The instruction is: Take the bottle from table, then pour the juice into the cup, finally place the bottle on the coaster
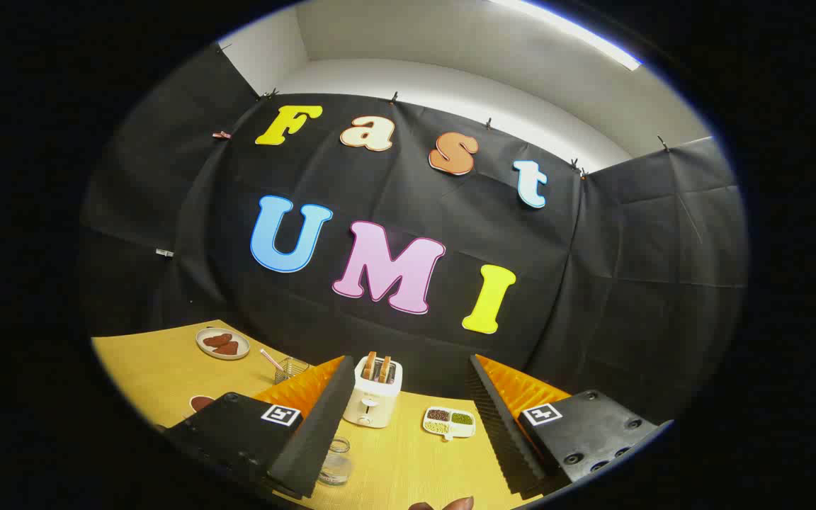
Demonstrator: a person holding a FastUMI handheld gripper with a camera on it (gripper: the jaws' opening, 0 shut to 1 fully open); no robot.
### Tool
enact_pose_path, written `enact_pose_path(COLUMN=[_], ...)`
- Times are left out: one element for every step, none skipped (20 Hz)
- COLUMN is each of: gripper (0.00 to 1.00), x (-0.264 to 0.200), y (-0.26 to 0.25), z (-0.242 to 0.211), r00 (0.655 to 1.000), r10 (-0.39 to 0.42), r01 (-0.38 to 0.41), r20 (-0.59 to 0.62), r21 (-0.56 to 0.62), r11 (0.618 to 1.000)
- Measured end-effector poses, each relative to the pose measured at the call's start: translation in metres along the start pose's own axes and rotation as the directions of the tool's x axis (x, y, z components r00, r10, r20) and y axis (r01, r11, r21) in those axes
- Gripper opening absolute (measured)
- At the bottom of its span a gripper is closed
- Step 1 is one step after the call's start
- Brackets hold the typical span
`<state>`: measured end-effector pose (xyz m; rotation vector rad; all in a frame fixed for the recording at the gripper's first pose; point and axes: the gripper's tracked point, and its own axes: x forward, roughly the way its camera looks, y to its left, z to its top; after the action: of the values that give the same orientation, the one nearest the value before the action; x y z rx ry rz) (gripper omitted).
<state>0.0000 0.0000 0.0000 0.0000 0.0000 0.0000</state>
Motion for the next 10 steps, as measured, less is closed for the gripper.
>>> enact_pose_path(gripper=[0.97,0.97,0.97,0.97,0.97,0.97,0.97,0.97,0.97,0.97], x=[-0.0006,-0.0014,-0.0028,-0.0033,-0.0039,-0.004,-0.0046,-0.0048,-0.0049,-0.0059], y=[0.0019,0.0039,0.0042,0.0042,0.0044,0.0048,0.0049,0.0042,0.0038,0.0033], z=[0.0007,0.0011,0.0005,-0.0001,-0.0009,-0.0022,-0.0035,-0.0038,-0.0031,-0.0031], r00=[1.0,1.0,1.0,1.0,1.0,1.0,1.0,1.0,1.0,1.0], r10=[0.009,0.017,0.02,0.02,0.02,0.021,0.022,0.022,0.021,0.019], r01=[-0.009,-0.017,-0.02,-0.02,-0.02,-0.021,-0.022,-0.022,-0.021,-0.019], r20=[0.002,0.004,0.006,0.007,0.008,0.004,-0.001,-0.002,-0.001,0.003], r21=[0.0,0.001,0.001,0.002,0.005,0.007,0.007,0.004,0.002,-0.001], r11=[1.0,1.0,1.0,1.0,1.0,1.0,1.0,1.0,1.0,1.0])
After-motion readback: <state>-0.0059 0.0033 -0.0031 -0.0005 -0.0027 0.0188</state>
